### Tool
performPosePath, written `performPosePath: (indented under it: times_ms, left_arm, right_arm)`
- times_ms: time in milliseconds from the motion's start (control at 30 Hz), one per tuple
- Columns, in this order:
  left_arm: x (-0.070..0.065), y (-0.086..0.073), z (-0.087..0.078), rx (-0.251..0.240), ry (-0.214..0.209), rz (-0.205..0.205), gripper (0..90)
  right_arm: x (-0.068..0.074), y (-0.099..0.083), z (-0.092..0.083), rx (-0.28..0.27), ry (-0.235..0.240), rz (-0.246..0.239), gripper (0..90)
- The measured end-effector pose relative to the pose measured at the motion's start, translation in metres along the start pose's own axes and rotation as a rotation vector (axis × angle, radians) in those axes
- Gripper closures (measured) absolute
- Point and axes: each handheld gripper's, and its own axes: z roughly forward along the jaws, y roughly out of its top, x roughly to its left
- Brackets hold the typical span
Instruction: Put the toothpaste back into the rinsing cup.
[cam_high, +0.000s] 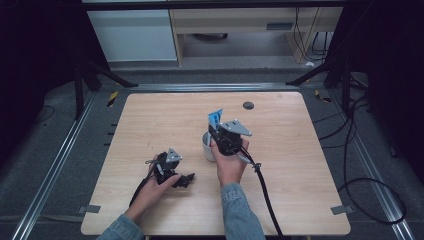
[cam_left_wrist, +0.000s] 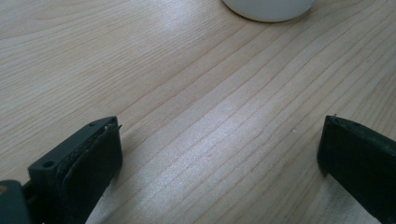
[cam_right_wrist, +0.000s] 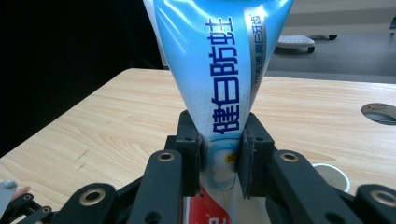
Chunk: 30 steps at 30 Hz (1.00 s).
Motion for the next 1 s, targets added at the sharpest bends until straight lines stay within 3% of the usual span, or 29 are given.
performPosePath:
  times_ms: [667, 1000]
  left_arm:
    - [0.0, 0.0, 0.0, 0.0, 0.0, 0.0, 0.0]
    - [0.0, 0.0, 0.0, 0.0, 0.0, 0.0, 0.0]
  right_arm:
    - [-0.0009, -0.0024, 0.0021, 0.016, 0.008, 0.002, 72.6]
    - [-0.0093, -0.0011, 0.0021, 0.022, -0.004, 0.026, 71.1]
